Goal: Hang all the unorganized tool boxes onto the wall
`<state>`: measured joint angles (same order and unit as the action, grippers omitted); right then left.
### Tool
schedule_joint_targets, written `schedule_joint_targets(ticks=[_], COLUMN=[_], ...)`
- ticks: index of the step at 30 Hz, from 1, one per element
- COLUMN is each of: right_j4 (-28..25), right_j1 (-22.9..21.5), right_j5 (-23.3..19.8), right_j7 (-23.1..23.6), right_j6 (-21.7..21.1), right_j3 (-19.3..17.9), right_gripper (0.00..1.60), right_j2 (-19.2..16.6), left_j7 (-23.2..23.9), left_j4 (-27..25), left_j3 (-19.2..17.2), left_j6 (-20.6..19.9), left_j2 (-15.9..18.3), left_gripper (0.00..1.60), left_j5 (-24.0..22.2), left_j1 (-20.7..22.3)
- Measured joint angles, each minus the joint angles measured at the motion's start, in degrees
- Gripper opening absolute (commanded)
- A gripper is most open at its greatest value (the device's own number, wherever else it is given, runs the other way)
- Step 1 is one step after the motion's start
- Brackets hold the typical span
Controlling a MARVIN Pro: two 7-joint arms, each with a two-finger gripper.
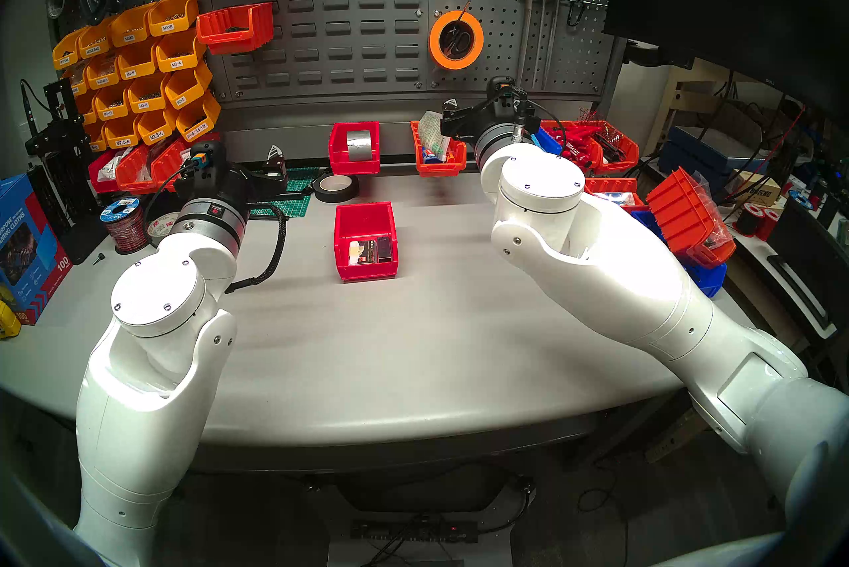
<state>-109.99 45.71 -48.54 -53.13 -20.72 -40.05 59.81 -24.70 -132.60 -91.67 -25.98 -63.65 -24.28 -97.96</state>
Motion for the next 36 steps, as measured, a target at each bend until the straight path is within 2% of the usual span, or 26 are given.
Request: schedule_joint_targets(ticks=[6,12,19,36], right_j4=[0.0,0.0,0.0,0.0], right_j1=[0.0,0.0,0.0,0.0], right_j5=[0.0,0.0,0.0,0.0], right_j7=[0.1,0.1,0.1,0.1], right_j6=[0.0,0.0,0.1,0.1], right_j3=[0.0,0.0,0.0,0.0], right_gripper=[1.60,1.60,1.60,1.60], right_j2=[0.0,0.0,0.0,0.0], left_j7=[1.1,2.1,2.6,1.0], left_j4=[-3.6,-5.8,-6.3,-6.4], left_j3=[-1.4,-1.0,2.0,10.3], left_j6=[-1.0,-0.7,0.8,5.0], left_j2=[-0.6,-1.6,-2.5,-3.5], left_gripper=[1.60,1.60,1.60,1.60], left_j5=[-3.0,-5.0,-5.4,-0.9], left_j1=[-1.7,-3.7,-6.2,-12.2])
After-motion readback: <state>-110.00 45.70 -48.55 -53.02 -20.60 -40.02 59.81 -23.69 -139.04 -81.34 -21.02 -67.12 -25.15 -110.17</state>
